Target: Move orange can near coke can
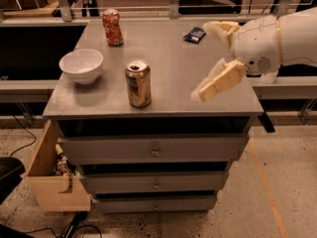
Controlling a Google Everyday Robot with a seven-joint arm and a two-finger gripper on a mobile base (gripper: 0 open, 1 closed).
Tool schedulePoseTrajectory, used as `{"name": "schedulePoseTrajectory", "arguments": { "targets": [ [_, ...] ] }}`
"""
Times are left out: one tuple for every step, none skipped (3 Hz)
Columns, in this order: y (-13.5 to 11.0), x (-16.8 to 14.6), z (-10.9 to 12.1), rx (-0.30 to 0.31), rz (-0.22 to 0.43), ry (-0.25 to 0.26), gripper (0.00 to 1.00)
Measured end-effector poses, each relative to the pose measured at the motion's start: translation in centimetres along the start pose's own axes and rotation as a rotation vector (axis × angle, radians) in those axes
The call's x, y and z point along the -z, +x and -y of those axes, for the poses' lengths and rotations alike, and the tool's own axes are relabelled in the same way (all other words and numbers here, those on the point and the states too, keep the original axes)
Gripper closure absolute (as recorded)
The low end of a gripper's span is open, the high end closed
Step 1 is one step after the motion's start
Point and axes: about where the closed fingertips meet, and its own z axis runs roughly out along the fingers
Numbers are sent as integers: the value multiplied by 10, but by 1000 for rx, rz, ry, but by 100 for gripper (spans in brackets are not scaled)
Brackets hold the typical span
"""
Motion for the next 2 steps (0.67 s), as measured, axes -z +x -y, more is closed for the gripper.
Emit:
{"name": "schedulePoseTrajectory", "arguments": {
  "targets": [
    [22,-51,6,-70,57,-43,0],
    [36,-87,15,-112,140,-60,0]
  ]
}}
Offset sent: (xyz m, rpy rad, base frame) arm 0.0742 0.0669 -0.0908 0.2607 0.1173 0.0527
